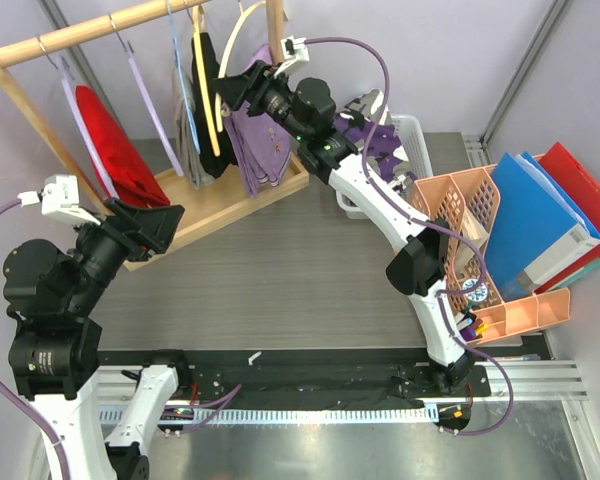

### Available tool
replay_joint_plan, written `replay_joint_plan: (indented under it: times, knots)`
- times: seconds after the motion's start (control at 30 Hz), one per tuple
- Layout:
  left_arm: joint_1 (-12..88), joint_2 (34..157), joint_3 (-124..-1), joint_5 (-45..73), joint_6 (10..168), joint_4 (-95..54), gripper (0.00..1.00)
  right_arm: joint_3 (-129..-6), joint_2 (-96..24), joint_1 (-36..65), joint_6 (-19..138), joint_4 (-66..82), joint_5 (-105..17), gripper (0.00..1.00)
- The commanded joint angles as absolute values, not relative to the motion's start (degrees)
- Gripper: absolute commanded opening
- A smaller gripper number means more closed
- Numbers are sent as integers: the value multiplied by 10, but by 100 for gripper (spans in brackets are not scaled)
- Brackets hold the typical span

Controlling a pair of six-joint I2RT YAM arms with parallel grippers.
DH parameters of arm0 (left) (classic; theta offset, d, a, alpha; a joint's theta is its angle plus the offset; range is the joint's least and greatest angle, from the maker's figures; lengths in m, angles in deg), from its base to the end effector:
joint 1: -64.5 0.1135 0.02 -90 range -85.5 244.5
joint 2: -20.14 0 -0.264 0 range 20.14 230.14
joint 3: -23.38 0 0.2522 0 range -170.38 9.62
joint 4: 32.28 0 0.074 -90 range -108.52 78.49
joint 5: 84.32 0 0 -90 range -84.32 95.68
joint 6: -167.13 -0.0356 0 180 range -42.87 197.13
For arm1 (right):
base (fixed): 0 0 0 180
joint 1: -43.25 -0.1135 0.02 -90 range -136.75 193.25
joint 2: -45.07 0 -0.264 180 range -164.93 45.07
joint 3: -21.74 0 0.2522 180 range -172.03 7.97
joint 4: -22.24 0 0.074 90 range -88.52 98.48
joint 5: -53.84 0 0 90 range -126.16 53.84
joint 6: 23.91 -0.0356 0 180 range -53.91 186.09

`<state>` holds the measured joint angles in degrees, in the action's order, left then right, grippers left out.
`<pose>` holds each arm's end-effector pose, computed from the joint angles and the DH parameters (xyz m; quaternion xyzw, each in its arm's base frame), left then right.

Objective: Remove the trousers from the hanger

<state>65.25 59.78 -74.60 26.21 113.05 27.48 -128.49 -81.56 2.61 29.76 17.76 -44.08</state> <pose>0.0565 -0.0117 0.4939 -0.1035 0.7077 -0.3292 0.6165 0.3852 0.3371 0.4621 -0.0780 0.5759 0.5371 0.6113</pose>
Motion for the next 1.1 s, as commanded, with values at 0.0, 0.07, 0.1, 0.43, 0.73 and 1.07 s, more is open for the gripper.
replay_joint_plan:
  times: [0.0,0.07,0.1,0.43,0.73,1.07]
  knots:
    - [649,599,-748,259,1115,270,72,-1342,-837,12,304,220,-439,59]
    - [650,599,-747,260,1116,268,72,-1355,-848,8,302,220,-435,54]
    - [650,599,-747,260,1115,268,72,-1356,-850,5,301,227,-432,47]
    - [633,598,-736,265,1118,261,73,-1391,-842,4,223,217,-415,13]
    - [633,592,-721,269,1129,247,74,-1425,-810,4,157,200,-430,1]
    - [633,562,-667,307,1190,196,74,-1464,-804,4,157,238,-476,1]
